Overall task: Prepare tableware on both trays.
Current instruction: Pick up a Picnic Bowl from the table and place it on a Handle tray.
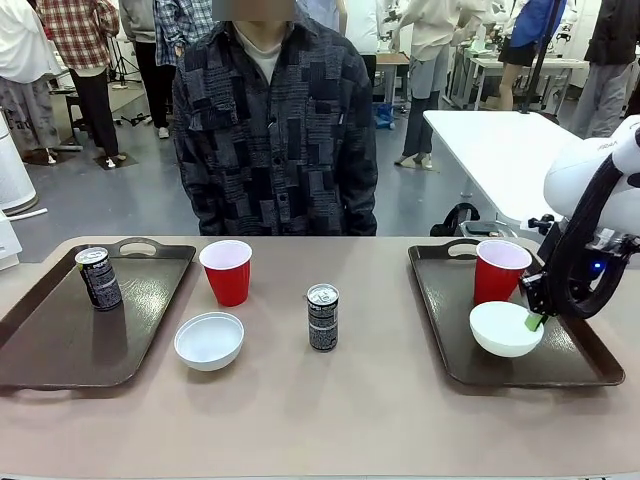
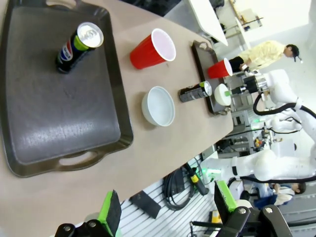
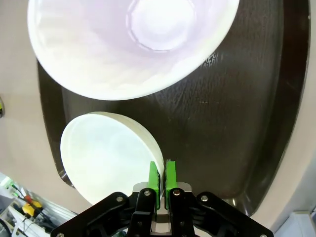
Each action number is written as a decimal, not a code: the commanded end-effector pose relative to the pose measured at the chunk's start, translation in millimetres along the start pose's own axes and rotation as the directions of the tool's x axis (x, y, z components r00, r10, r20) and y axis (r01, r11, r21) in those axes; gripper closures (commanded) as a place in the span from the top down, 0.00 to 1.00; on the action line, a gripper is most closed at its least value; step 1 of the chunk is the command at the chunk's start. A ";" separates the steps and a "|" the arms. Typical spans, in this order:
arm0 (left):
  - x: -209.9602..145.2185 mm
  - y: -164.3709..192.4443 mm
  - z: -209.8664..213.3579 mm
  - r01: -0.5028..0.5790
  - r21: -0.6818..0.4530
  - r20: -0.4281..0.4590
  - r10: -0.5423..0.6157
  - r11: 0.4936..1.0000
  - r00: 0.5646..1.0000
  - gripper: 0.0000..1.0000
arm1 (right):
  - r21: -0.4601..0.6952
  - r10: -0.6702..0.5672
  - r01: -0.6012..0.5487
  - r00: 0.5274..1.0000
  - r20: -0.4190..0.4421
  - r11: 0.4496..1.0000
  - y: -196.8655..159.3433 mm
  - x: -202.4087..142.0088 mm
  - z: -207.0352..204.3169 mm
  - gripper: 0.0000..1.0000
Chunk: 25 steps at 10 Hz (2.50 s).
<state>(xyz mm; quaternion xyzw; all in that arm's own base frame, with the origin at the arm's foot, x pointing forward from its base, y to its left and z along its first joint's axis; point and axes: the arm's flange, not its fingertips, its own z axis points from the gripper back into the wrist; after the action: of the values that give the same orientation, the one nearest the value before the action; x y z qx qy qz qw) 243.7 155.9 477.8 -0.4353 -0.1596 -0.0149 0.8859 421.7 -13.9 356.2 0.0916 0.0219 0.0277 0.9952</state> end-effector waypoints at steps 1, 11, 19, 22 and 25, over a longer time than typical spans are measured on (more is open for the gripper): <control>-0.1 0.0 1.1 -0.002 -0.009 0.005 0.002 1.000 1.000 1.00 | 0.019 0.016 -0.016 1.000 0.003 1.000 -4.9 7.6 -4.0 0.67; -0.1 0.0 1.1 -0.002 -0.009 0.005 0.002 1.000 1.000 1.00 | -0.136 -0.021 0.021 1.000 0.001 0.990 47.4 -59.0 124.2 1.00; -0.1 0.0 1.1 -0.002 -0.009 0.005 0.002 1.000 1.000 1.00 | -0.126 -0.003 0.005 1.000 0.014 0.992 47.8 -61.8 129.8 1.00; -0.1 0.0 1.1 -0.002 -0.009 0.005 0.002 1.000 1.000 1.00 | -0.126 -0.003 0.005 1.000 0.014 0.992 47.8 -61.8 129.8 1.00; 27.9 -50.7 -31.0 0.041 0.230 -0.081 -0.023 0.972 0.996 1.00 | 0.203 0.049 -0.037 0.997 -0.053 0.978 42.2 -78.2 128.1 1.00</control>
<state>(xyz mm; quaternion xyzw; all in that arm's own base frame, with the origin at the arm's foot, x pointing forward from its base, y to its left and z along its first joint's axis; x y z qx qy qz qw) 258.1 130.3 493.4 -0.3871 -0.1517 -0.0259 0.9091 355.3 6.1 495.1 0.1116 0.0341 0.0358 0.9925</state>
